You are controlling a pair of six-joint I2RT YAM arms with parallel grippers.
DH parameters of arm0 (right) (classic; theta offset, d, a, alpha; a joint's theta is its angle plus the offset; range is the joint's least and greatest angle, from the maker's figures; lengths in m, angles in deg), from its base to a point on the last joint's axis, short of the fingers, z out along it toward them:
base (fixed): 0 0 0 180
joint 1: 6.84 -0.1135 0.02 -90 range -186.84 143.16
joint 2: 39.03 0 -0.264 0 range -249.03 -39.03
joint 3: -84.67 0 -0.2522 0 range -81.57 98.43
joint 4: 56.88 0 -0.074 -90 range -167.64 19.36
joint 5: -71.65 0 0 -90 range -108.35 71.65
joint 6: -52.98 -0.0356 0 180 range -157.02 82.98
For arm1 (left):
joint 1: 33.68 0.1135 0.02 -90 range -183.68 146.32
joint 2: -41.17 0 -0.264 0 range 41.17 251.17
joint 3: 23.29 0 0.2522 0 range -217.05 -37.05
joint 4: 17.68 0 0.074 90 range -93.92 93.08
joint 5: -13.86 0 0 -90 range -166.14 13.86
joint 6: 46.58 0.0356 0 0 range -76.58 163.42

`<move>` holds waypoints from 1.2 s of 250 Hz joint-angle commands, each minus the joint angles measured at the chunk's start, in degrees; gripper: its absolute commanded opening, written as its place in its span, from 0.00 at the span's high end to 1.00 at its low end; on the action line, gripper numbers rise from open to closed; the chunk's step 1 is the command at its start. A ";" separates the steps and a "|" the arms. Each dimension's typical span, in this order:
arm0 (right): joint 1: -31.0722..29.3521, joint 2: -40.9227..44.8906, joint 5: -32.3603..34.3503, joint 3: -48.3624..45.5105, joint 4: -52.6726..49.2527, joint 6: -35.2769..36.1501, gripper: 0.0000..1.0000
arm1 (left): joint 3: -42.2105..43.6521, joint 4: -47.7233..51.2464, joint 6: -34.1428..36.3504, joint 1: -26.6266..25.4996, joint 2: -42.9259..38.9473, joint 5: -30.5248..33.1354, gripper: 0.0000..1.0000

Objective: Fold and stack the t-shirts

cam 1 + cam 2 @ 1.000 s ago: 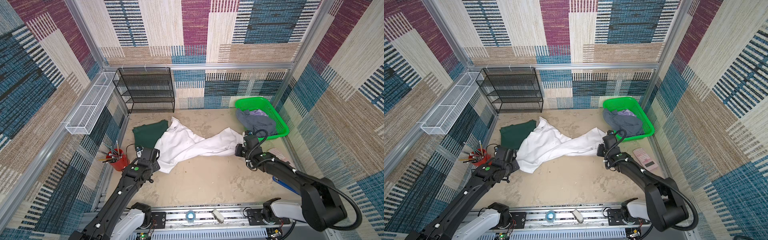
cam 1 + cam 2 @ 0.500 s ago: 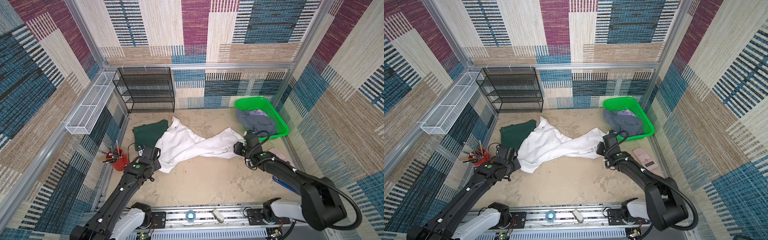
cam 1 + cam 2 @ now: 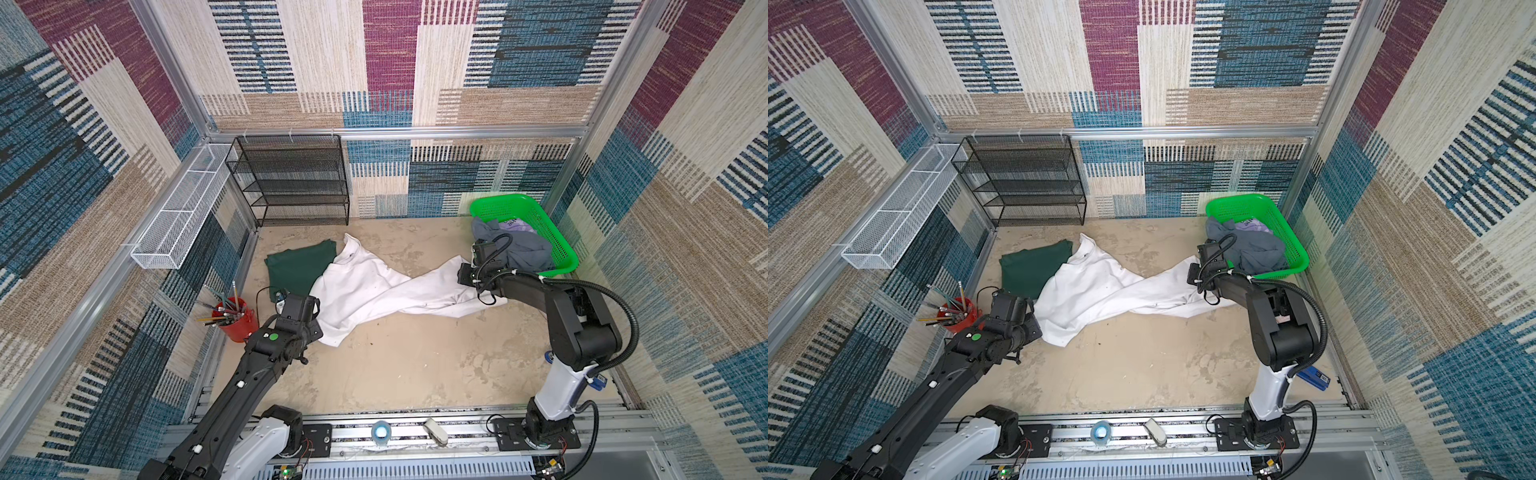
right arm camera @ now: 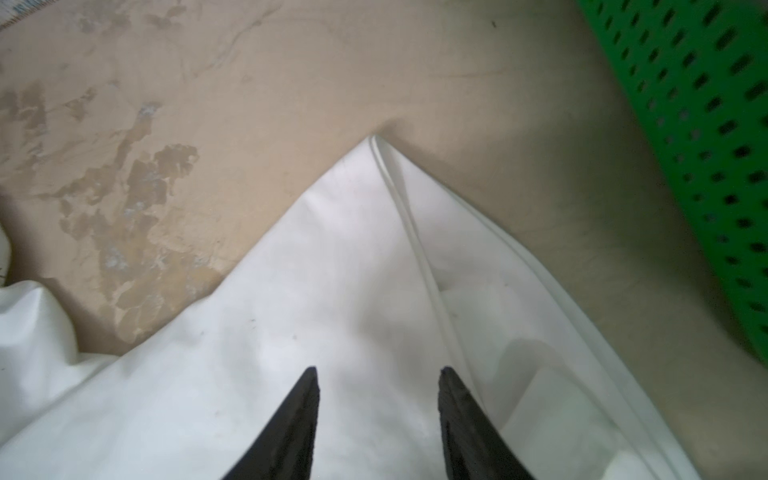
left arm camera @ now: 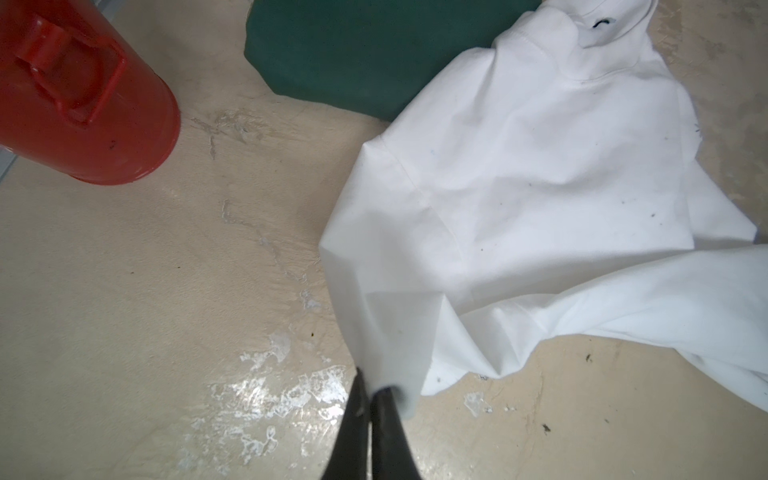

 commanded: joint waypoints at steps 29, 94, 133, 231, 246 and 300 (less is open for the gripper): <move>0.01 -2.90 3.01 0.85 0.58 1.84 0.49 | 0.24 -1.10 -0.15 0.01 0.35 -0.97 1.00; 0.01 -3.78 0.79 0.58 1.54 3.44 0.83 | 0.31 -1.71 -0.42 0.01 0.97 -1.73 1.00; -0.08 -0.16 -1.84 0.50 2.66 4.75 1.00 | 0.34 -2.11 -0.52 0.01 0.80 -2.03 1.00; -0.39 10.72 -13.23 3.20 -2.75 4.49 1.00 | -1.97 -2.01 1.66 0.01 0.81 0.29 1.00; -0.91 13.38 -14.21 2.29 -5.03 3.57 1.00 | -2.91 -1.51 2.16 0.01 0.71 0.97 1.00; -2.63 27.15 -12.39 -7.45 -18.54 -2.63 1.00 | -5.19 0.41 3.44 0.01 -0.38 4.07 1.00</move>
